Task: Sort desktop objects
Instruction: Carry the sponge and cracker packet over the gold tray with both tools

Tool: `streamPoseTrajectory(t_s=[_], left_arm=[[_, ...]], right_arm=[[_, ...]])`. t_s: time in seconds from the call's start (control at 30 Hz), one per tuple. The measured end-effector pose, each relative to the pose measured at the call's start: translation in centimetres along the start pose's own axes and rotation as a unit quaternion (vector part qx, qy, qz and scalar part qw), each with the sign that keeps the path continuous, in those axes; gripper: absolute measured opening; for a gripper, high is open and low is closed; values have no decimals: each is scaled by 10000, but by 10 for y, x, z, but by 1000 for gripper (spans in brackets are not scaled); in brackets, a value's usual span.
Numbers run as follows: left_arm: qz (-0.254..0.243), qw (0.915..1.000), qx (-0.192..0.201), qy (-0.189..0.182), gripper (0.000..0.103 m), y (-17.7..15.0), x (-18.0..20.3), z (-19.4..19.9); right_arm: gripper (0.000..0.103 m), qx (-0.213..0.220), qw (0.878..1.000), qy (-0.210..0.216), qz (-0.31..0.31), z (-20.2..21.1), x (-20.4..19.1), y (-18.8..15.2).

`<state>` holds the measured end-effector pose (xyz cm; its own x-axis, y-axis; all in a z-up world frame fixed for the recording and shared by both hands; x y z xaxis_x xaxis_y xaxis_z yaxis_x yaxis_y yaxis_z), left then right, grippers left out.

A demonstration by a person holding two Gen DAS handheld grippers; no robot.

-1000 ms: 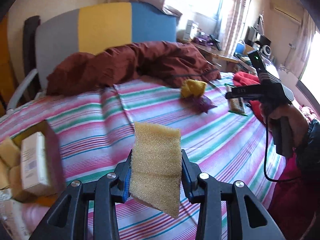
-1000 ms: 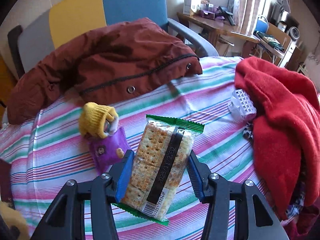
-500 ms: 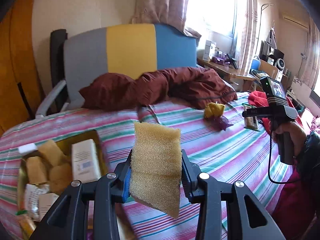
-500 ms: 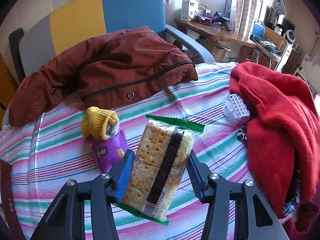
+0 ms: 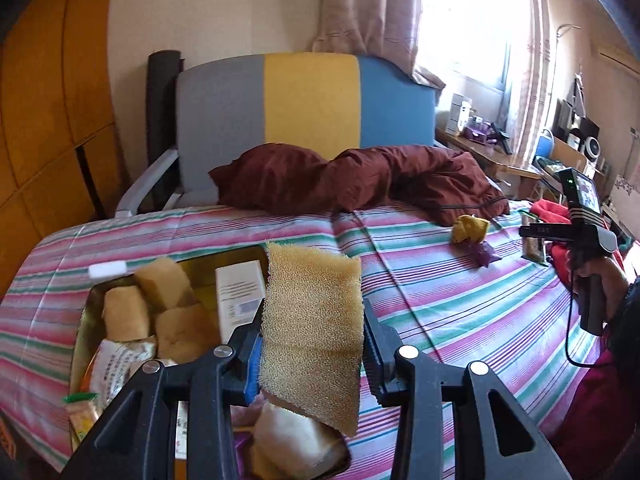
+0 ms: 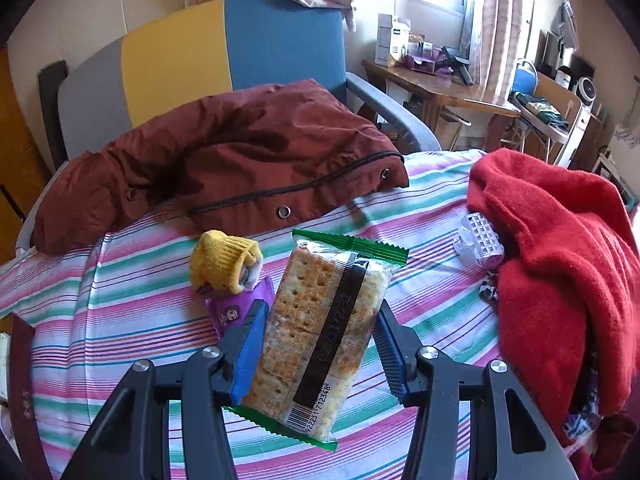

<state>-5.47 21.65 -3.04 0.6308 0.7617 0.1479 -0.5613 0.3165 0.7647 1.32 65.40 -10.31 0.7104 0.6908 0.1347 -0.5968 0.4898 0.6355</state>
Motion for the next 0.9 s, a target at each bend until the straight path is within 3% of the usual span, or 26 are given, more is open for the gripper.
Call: streamPoseTrajectory(t_s=[0.53,0.9], left_arm=[[560,9972,-129,476,40,-35,-66,17],[1020,9923,-190,670,40,-68,-109,32]], right_arm=[[53,483,9963,449,558,45,-45,2],[53,492,9814,1218,1402,96,-135,-30]])
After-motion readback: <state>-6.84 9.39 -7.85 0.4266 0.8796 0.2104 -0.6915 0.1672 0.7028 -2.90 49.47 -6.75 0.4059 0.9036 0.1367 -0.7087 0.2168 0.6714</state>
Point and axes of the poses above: each gripper's, at about its wrist camera, not at the fingertips, and z roughly against the way its jaws point, x to its right, y to its top, the point moved 9 cm from there along -z, roughly the way its jaws point, and after that the axes turned 10 degrees about -y, right-handed, at the moved point
